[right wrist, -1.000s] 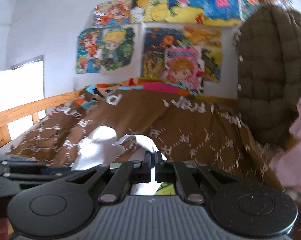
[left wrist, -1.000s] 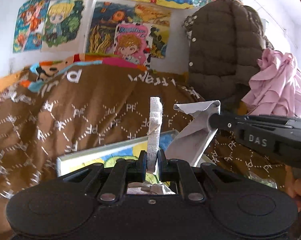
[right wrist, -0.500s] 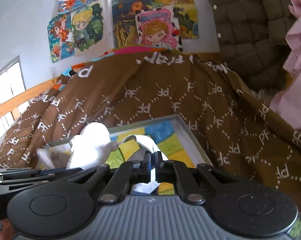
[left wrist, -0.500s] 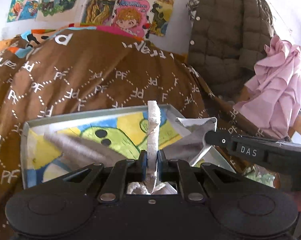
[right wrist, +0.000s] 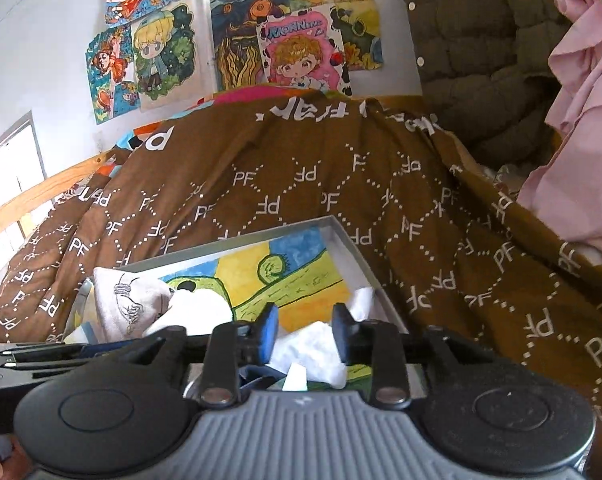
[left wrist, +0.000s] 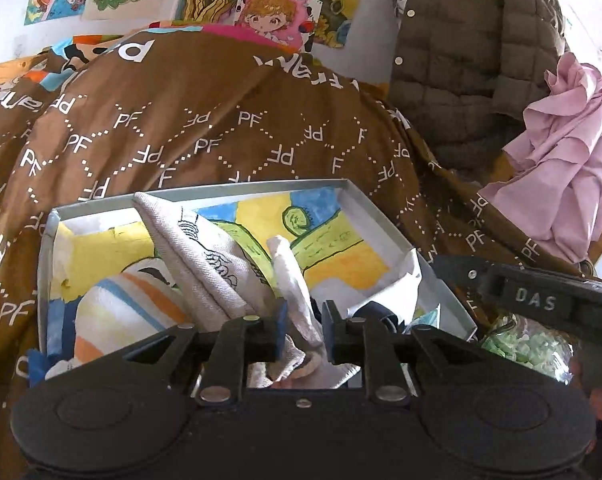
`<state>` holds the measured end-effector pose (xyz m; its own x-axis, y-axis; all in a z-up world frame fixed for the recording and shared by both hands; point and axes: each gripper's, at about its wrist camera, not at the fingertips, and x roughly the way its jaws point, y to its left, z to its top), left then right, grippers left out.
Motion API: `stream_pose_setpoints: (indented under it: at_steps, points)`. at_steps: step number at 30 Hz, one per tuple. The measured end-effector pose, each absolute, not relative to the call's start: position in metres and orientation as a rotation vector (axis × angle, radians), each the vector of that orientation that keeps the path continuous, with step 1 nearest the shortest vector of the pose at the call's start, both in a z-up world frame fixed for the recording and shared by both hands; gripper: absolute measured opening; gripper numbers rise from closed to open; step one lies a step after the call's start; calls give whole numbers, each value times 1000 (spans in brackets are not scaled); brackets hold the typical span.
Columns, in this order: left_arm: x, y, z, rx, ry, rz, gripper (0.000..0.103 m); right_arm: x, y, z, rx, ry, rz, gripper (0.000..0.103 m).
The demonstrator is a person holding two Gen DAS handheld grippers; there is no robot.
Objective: Organize soft objects
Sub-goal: 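Lower both grippers into the tray and open them to release the items, then withdraw both open grippers up and away from the tray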
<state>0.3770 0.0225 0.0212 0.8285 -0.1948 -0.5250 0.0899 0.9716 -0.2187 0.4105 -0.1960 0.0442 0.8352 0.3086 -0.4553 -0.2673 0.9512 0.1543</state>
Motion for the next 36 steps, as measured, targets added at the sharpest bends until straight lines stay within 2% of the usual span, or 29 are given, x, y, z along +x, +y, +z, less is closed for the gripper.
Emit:
stream_pose_setpoints:
  at_steps: [4, 8, 10, 16, 21, 28, 36]
  points:
    - [366, 21, 27, -170, 563, -135, 38, 400, -203, 54, 65, 473, 292, 57]
    - [352, 23, 38, -186, 536, -118, 51, 384, -211, 68, 50, 432, 283, 72]
    - [342, 24, 47, -196, 511, -100, 66, 374, -214, 76, 46, 405, 277, 82]
    - [312, 27, 77, -212, 435, -65, 80, 340, -217, 104, 28, 340, 253, 96]
    - [280, 27, 100, -195, 359, -47, 89, 309, -219, 126, 21, 285, 226, 102]
    - [233, 28, 112, -191, 298, -16, 101, 264, -222, 141, -16, 241, 211, 103]
    - [179, 26, 114, -180, 241, 14, 102, 217, -232, 139, -41, 208, 179, 103]
